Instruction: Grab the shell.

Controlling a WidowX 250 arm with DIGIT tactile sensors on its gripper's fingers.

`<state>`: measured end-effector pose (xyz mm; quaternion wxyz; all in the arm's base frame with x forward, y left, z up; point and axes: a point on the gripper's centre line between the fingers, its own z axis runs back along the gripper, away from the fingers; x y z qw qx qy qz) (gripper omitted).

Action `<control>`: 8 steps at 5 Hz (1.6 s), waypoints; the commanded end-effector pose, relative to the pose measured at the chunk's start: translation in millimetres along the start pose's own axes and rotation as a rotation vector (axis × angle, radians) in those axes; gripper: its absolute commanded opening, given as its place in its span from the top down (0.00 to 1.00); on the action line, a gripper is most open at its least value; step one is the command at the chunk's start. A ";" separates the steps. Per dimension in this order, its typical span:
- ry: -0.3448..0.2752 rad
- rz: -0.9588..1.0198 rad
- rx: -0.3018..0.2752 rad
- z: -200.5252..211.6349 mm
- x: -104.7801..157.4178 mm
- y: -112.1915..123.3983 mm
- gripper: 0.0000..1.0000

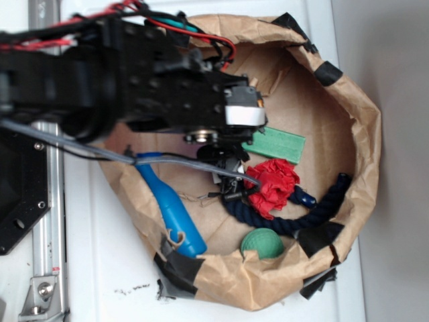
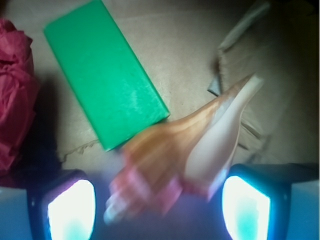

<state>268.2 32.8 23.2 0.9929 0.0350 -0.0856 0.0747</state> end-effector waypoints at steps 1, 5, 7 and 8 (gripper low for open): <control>-0.042 0.036 0.010 -3.0 10.6 14.6 1.00; -0.030 0.019 0.035 36.3 6.3 12.7 1.00; -0.152 -0.144 -0.065 141.7 -5.9 -4.1 1.00; -0.157 -0.125 -0.089 180.3 0.0 -9.0 1.00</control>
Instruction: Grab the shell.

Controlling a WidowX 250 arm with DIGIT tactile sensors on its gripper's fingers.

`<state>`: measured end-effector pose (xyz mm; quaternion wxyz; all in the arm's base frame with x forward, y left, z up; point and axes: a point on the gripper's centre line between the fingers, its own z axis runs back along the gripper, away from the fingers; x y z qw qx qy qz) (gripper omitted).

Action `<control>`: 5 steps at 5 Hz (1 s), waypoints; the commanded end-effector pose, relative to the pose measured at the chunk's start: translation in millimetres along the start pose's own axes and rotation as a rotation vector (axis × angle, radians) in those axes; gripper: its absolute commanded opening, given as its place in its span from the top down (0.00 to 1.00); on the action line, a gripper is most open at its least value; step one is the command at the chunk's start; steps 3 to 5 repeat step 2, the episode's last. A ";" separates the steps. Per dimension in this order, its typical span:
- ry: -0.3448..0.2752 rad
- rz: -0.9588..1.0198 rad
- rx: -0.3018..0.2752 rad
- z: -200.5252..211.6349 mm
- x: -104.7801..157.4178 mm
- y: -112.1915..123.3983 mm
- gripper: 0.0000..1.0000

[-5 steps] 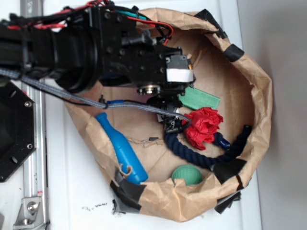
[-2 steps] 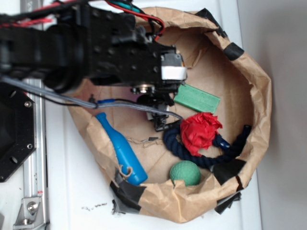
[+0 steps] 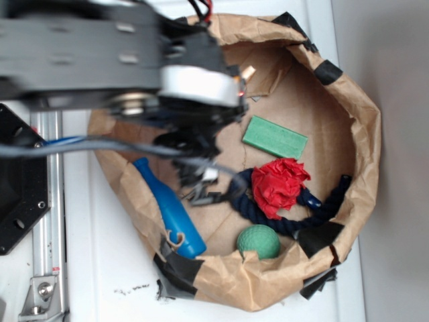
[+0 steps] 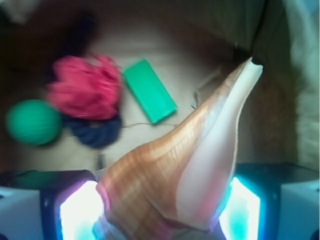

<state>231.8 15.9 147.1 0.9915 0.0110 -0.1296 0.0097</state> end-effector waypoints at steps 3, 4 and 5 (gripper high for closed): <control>-0.072 0.011 -0.007 61.4 2.4 -7.0 1.00; -0.072 0.011 -0.007 61.4 2.4 -7.0 1.00; -0.072 0.011 -0.007 61.4 2.4 -7.0 1.00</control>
